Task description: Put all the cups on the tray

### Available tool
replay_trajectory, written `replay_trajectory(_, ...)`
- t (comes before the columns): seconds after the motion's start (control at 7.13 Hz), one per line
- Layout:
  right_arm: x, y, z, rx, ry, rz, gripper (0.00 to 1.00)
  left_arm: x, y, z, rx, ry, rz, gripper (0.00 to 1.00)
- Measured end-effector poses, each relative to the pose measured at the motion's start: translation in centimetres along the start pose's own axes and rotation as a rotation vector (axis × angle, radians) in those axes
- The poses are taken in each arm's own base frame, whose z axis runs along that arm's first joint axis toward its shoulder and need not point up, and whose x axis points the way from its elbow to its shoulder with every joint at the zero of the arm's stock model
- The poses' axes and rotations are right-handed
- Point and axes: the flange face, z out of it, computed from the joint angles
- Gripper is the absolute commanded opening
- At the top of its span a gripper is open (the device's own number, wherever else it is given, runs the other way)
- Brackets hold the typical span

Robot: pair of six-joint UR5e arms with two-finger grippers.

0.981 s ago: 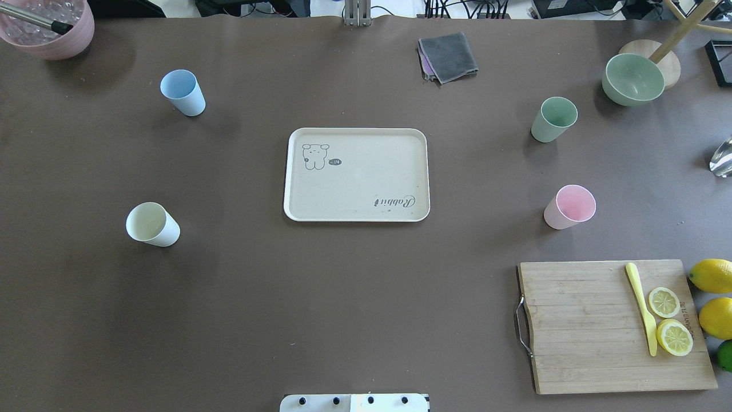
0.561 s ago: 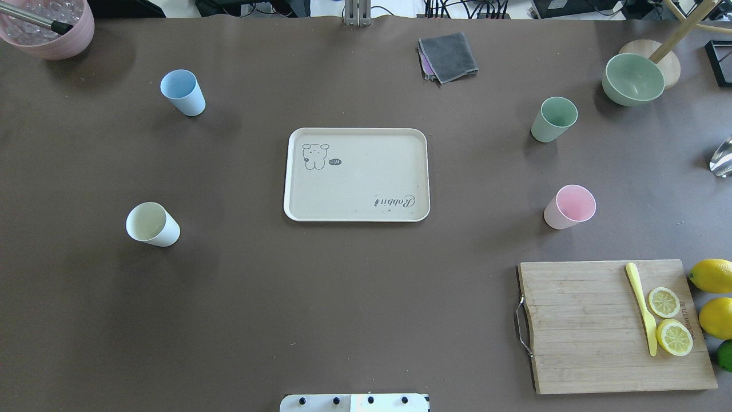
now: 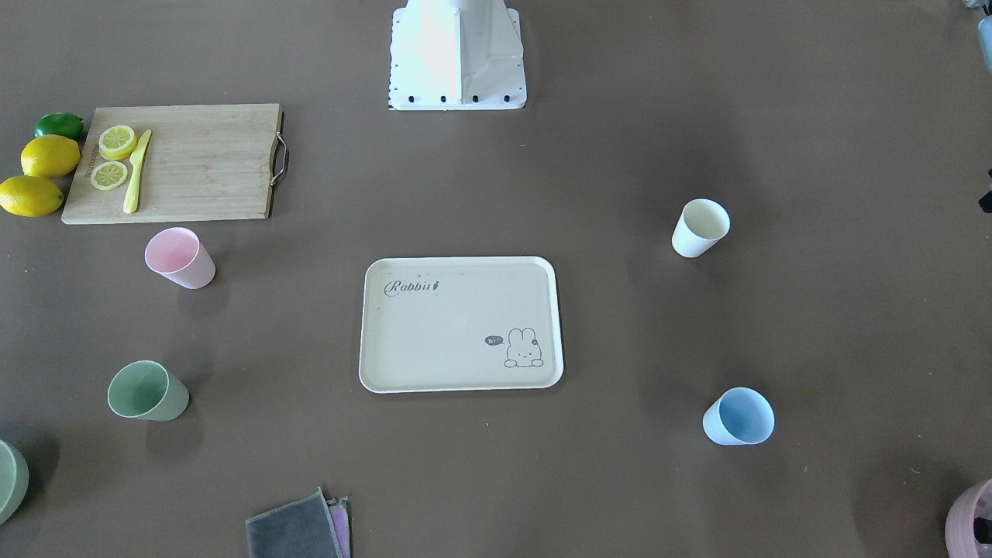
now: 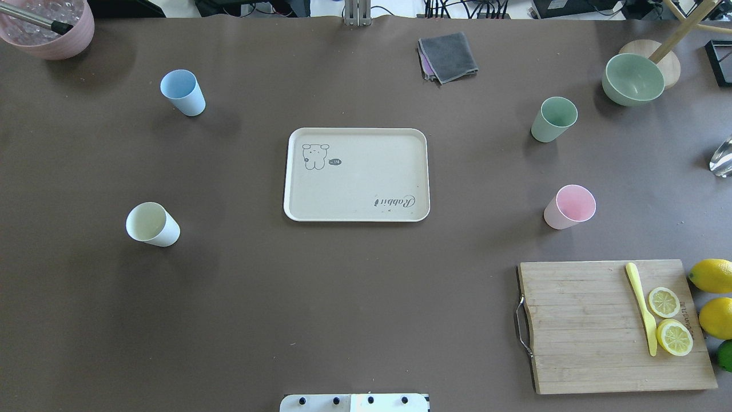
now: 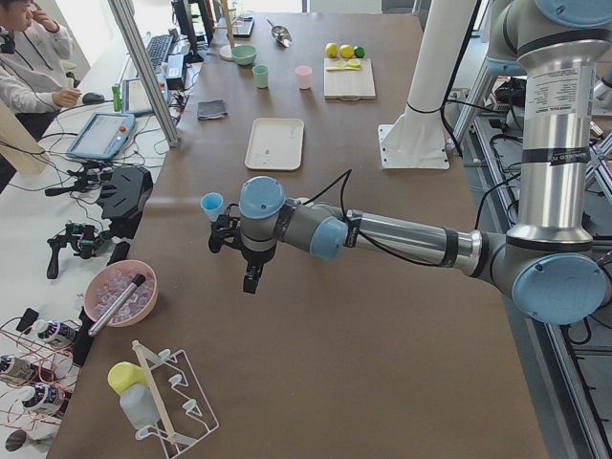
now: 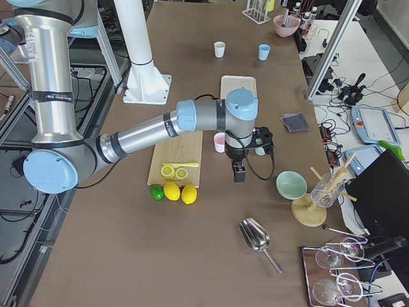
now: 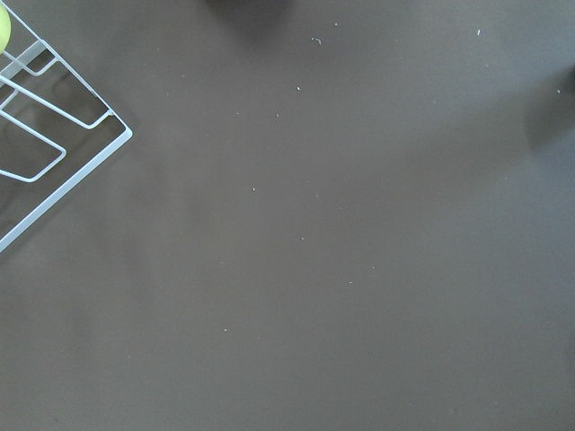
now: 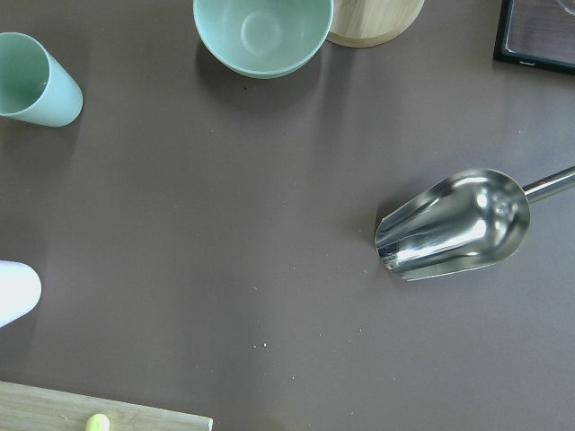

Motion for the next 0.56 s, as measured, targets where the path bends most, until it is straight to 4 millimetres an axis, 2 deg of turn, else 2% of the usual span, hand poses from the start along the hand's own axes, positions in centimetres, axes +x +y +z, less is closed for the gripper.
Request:
replay_trajectory(0.28, 0.4, 0.8, 0.5, 0.043, -0.001, -0.019, 1.0, 0.1, 0.2, 0.0, -0.005, 0.015, -0.004, 0.98)
replay_trajectory(0.56, 2.3, 2.2, 1.7, 0.151, -0.016, -0.097, 1.0, 0.5, 0.4, -0.1, -0.01, 0.049, -0.004, 0.98)
